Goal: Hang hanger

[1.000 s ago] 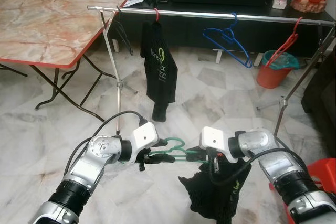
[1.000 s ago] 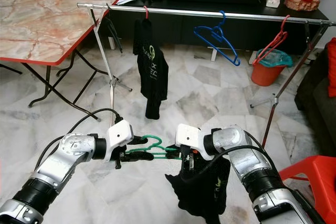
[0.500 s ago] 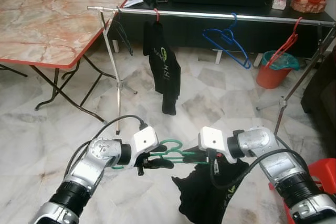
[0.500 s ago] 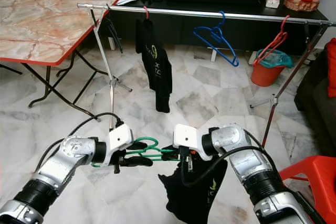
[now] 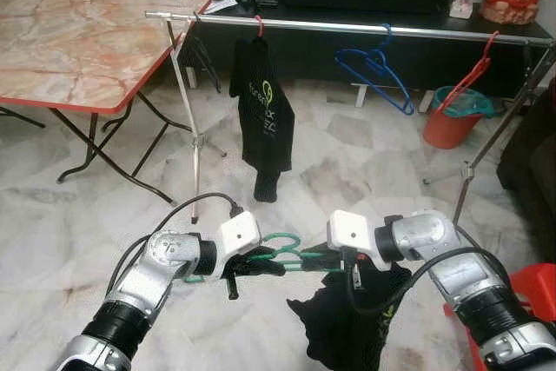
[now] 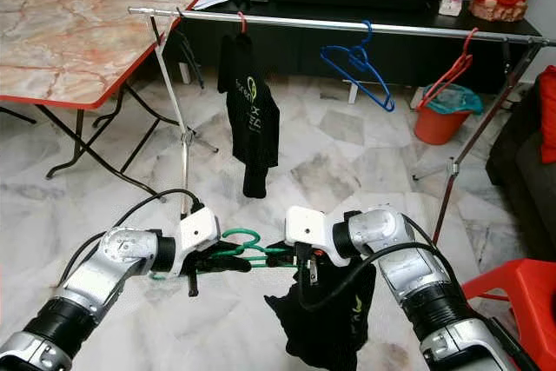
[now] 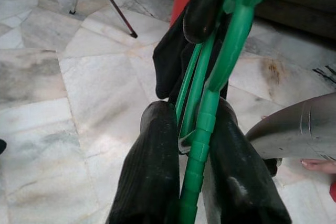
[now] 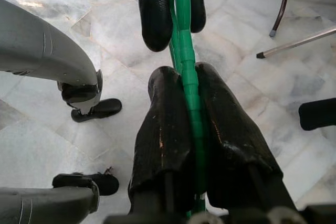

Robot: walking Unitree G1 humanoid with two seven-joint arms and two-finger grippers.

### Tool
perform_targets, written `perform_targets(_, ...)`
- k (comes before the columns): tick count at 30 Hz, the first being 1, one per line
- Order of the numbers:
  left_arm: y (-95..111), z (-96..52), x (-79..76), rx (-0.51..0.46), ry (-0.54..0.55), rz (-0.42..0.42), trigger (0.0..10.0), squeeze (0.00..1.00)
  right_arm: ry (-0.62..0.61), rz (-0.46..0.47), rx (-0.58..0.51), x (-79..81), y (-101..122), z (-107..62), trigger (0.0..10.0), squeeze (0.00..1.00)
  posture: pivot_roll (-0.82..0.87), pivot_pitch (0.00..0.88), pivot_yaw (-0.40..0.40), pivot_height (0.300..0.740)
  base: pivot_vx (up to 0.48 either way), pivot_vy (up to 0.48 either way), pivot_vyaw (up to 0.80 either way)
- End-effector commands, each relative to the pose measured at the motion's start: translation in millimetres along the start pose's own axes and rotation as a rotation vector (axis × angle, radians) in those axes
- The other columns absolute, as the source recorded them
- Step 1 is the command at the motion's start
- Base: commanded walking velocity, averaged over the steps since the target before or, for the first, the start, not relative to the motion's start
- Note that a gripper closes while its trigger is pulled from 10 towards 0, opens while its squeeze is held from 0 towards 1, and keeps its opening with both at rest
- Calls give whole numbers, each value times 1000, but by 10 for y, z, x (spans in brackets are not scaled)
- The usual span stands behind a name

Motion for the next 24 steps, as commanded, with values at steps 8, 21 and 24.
perform_targets(8, -35, -6, -3, 15, 9, 8, 0, 0, 6, -38, -18, 7, 88, -5, 0, 0, -116, 0, -15, 740, 0, 0, 0)
perform_targets(21, -21, 9, -1, 7, 7, 16, 0, 0, 33, -15, -8, 35, 23, 22, 10000, 1000, -114, 0, -21, 740, 0, 0, 0)
perform_targets(24, -23, 13, -3, 9, 7, 19, 0, 0, 95, -22, -21, 101, 40, 19, 10000, 1000, -115, 0, -21, 740, 0, 0, 0)
Point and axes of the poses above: a point about 5 cm out from each wrist's last joint towards the gripper, its own z axis pointing out of the wrist towards the gripper, its own y axis along the axis of the wrist's last joint, x = y × z, the point moved 2 cm from there along z, pointing out of the wrist towards the gripper, and after that the axes turned 3 degrees about z, right-handed, at the moved point
